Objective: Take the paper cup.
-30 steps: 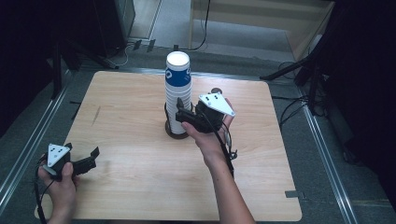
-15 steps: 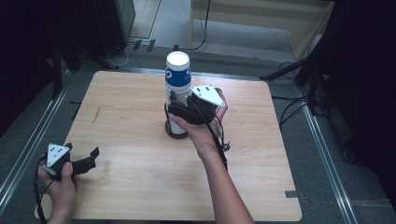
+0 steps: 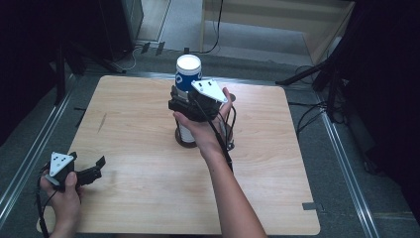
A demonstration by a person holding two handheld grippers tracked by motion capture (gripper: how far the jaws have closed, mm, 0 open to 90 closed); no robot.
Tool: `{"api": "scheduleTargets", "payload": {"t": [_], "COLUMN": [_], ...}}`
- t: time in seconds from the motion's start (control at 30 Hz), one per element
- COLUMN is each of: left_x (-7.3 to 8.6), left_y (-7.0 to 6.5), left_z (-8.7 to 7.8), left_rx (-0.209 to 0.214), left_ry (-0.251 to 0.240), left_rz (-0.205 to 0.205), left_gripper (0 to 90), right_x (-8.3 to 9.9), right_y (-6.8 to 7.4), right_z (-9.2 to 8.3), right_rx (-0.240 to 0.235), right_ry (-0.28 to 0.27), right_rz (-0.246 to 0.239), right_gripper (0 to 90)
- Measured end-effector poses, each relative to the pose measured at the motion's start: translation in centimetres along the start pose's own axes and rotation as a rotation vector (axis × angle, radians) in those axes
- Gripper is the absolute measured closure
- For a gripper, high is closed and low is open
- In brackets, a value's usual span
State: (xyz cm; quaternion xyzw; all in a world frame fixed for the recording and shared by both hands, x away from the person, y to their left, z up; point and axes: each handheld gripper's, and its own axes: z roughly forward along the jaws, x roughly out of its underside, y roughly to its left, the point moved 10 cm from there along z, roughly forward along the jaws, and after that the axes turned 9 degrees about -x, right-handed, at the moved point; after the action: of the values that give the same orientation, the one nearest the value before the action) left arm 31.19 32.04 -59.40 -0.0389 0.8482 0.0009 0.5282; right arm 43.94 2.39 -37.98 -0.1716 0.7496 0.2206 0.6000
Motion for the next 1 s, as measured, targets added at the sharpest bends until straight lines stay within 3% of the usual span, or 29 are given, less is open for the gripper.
{"api": "scheduleTargets", "payload": {"t": [0.2,0.43,0.63,1.0], "left_x": [0.0,0.0,0.0,0.0], "left_y": [0.0,0.0,0.0,0.0], "left_z": [0.0,0.1,0.1,0.1], "left_rx": [0.004,0.01,0.016,0.022], "left_ry": [0.002,0.004,0.007,0.007], "left_rz": [-0.005,-0.007,-0.01,-0.012], "left_gripper": [2.5,2.5,2.5,2.6], "right_x": [-0.4,-0.3,-0.4,-1.0], "right_y": [-0.2,-0.2,-0.1,-0.3], "right_z": [1.2,2.4,2.5,2.3], "right_rx": [0.031,0.033,0.049,0.038], "right_ry": [-0.003,0.01,0.002,-0.018], "right_rz": [-0.028,-0.011,-0.011,-0.004], "right_gripper": [7.5,9.4,17.6,18.5]}}
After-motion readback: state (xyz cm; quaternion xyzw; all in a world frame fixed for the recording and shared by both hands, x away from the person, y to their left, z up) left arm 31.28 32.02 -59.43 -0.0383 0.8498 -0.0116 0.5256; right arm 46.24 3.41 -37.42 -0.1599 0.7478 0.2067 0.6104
